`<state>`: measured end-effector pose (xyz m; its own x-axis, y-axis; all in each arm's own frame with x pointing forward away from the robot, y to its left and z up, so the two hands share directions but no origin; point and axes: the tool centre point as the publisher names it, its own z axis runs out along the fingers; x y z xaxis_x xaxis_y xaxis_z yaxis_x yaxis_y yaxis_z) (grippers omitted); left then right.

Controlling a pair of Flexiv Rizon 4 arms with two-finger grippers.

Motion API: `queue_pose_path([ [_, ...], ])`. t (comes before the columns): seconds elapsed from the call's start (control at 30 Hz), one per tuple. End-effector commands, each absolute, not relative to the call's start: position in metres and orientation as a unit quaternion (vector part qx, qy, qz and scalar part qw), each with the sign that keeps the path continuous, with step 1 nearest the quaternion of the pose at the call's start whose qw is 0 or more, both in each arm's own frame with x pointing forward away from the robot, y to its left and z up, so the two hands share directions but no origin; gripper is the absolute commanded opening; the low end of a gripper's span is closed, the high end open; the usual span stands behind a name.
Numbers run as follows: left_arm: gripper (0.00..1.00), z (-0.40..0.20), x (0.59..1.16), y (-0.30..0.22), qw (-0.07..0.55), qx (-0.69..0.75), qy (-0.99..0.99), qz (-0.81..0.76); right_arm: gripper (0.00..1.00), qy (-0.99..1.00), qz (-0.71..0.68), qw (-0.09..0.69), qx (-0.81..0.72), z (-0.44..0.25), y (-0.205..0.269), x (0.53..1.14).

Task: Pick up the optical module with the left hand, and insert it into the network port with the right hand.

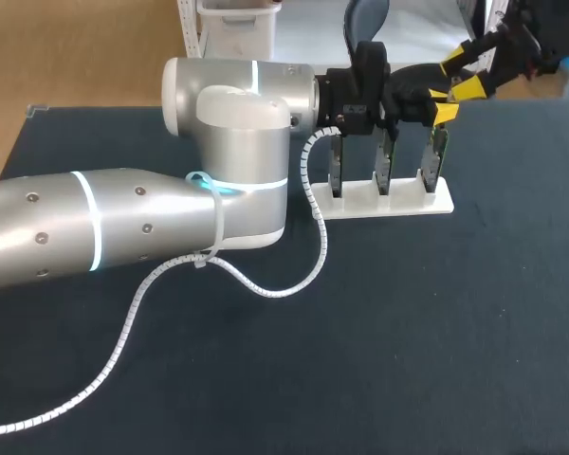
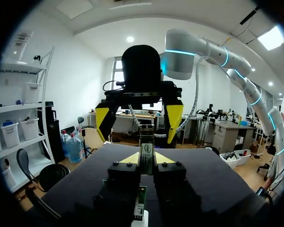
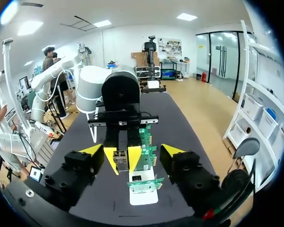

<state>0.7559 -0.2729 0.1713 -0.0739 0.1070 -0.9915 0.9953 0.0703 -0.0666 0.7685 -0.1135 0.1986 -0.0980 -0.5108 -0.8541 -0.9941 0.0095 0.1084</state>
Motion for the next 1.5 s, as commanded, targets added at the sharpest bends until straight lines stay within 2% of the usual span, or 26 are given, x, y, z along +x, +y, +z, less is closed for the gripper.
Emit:
queue_pose_path([
  [0.03,0.00,0.172,0.757,-0.273,0.469,0.493,0.561,-0.472,0.00,0.638,0.378,0.319,-0.590,0.198,-0.114,0.766],
  [0.6,0.00,0.172,0.757,-0.273,0.469,0.493,0.561,-0.472,0.00,0.644,0.375,0.318,-0.585,0.196,-0.114,0.767],
  [0.63,0.03,0.172,0.757,-0.273,0.469,0.493,0.561,-0.472,0.00,0.645,0.375,0.318,-0.585,0.196,-0.114,0.767],
  [0.67,0.26,0.172,0.757,-0.273,0.469,0.493,0.561,-0.472,0.00,0.644,0.376,0.318,-0.585,0.196,-0.114,0.767],
  [0.7,1.00,0.172,0.757,-0.273,0.469,0.493,0.561,-0.472,0.00,0.644,0.376,0.318,-0.585,0.196,-0.114,0.767],
  [1.1,1.00,0.178,0.754,-0.269,0.462,0.510,0.554,-0.469,0.00,0.642,0.376,0.322,-0.585,0.197,-0.113,0.769],
  [1.5,1.00,0.176,0.754,-0.252,0.378,0.541,0.603,-0.449,0.00,0.641,0.372,0.322,-0.589,0.198,-0.114,0.773],
])
